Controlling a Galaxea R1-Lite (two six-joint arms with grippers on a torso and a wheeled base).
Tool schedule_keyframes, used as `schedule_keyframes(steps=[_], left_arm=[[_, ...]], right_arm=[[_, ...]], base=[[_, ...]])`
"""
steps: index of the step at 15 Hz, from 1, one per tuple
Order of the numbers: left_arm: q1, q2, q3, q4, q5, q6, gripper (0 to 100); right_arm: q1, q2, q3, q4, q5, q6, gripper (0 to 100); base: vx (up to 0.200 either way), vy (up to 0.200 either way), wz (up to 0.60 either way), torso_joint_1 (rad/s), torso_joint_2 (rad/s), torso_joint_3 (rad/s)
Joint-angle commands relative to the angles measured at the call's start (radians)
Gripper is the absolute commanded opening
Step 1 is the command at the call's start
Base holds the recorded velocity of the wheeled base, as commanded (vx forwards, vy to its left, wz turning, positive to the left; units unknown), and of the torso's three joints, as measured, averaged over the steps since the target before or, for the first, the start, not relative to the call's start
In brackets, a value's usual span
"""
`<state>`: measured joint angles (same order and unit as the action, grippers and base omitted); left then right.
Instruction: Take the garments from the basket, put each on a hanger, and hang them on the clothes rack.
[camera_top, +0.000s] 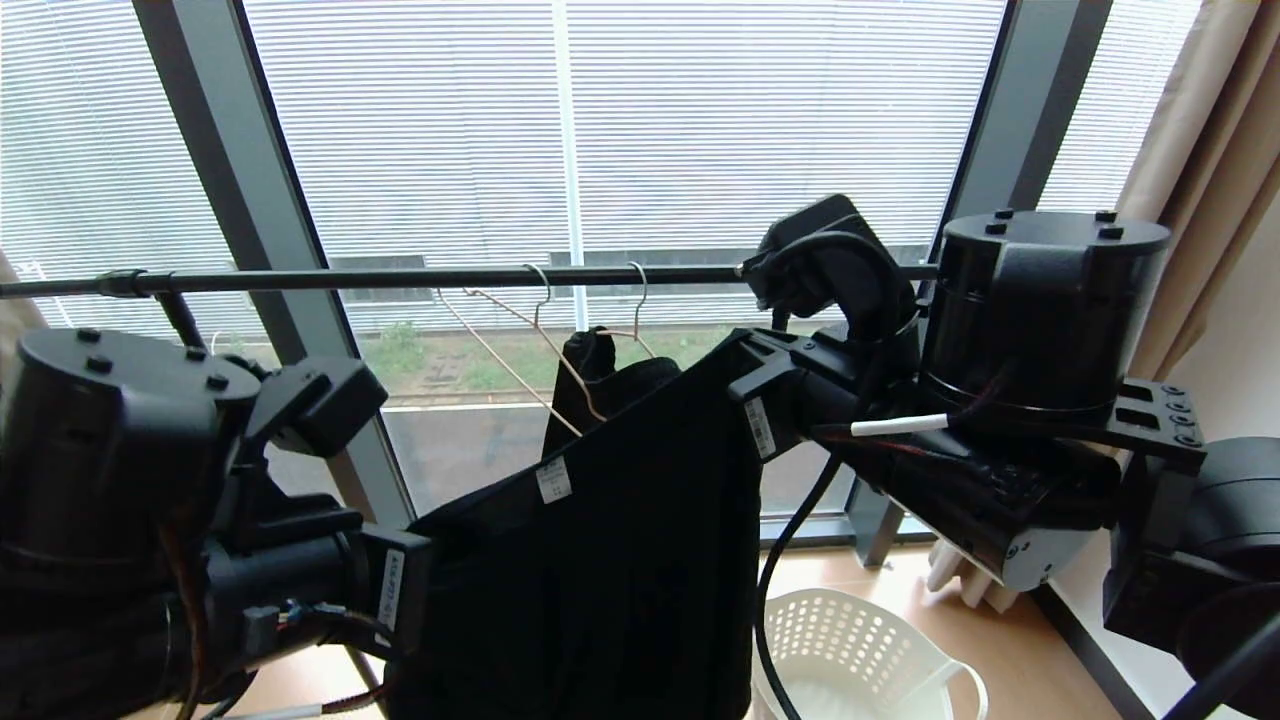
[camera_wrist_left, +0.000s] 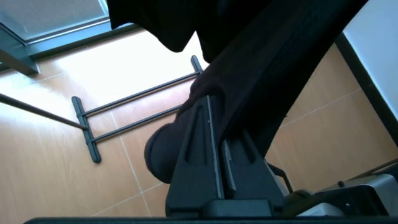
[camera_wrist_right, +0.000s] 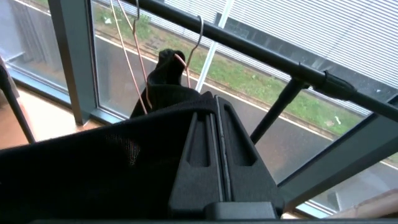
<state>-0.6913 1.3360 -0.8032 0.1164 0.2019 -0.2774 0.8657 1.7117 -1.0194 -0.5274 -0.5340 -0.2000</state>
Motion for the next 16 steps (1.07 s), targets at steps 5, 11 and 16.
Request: schedule_keyframes(steps=[5, 11, 16], left_arm=[[0.073, 0.069, -0.271, 0.21, -0.053, 0.044, 0], [0.084, 0.085, -0.31, 0.258, -0.098, 0.073, 0], [0.147, 0.086, -0.355, 0.316, -0.179, 0.098, 0]], right_arm=[[0.105, -0.104, 0.018, 0.264, 0.005, -0.025, 0], [0.114, -0.05, -0.033, 0.274, 0.002, -0.025, 0], [0.121, -0.073, -0.001, 0.273, -0.029, -0.049, 0]], base=[[0.0, 0.0, 0.0, 0.0, 0.0, 0.0], [0.0, 0.0, 0.0, 0.0, 0.0, 0.0], [0.0, 0.0, 0.0, 0.0, 0.0, 0.0]])
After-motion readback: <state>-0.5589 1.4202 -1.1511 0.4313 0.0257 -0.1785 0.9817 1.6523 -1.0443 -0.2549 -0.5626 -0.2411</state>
